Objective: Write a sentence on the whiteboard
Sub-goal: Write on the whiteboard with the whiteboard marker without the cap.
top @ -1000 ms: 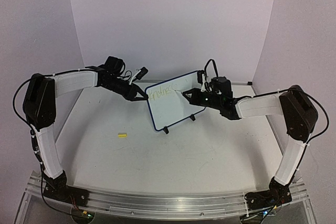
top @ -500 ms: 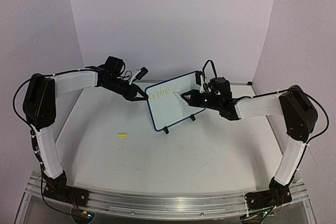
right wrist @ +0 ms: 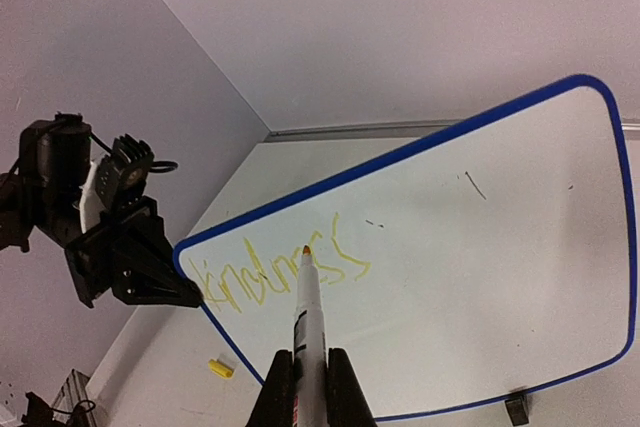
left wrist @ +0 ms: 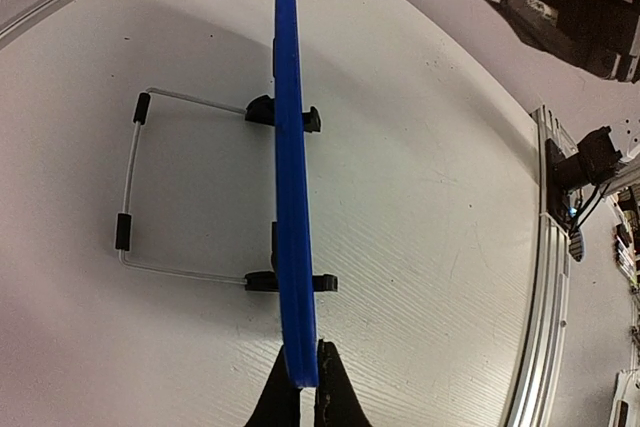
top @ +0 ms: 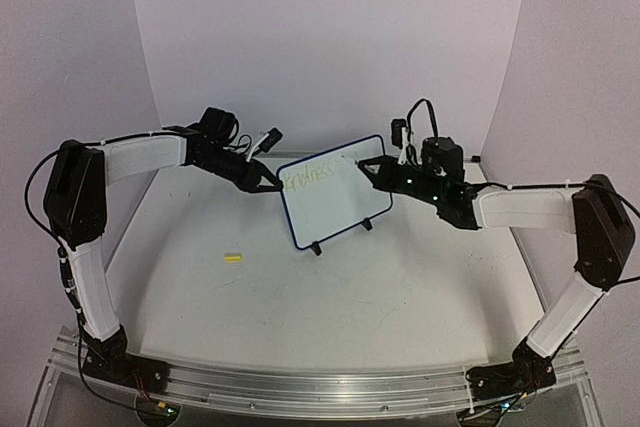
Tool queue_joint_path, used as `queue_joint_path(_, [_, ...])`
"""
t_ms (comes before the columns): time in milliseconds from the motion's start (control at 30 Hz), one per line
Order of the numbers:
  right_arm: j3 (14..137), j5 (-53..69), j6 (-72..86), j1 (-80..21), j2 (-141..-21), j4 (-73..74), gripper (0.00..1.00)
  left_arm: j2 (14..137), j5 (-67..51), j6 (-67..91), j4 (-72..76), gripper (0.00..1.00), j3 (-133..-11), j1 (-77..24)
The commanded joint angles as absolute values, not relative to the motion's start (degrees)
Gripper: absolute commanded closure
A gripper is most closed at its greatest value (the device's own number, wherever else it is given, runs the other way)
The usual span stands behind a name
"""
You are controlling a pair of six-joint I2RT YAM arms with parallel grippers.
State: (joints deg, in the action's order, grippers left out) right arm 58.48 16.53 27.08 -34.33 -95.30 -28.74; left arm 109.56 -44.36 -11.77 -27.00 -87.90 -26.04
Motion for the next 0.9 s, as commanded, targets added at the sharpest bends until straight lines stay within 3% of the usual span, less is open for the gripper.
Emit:
queue_joint_path(0, [57.09, 13.7, 26.2, -34.46, -91.89, -29.36, 1.0, 107.81, -48.65, -11.75, -29.68, 1.0, -88.21, -26.22])
queue_joint_path(300, [55.7, 12.69, 25.87, -34.34, -89.58, -29.14, 1.0, 106.46, -50.41, -11.26, -29.09, 0.97, -86.58, -25.75])
queue_joint_path(433, [55.22, 12.41, 25.52, -34.32, -88.23, -28.93, 1.0, 106.42, -49.61, -11.12, -28.94, 0.81, -86.03, -25.68])
queue_joint_path(633, [54.01, 12.45, 24.89, -34.28, -86.22, -28.72, 1.0, 106.17, -47.66, -11.01, -27.95, 0.45, -84.7, -25.67])
queue_joint_path(867, [52.16, 11.92, 24.35, -34.29, -83.33, -28.6, 1.0, 105.65, -44.55, -6.43, -20.22, 0.28, -81.16, -25.81])
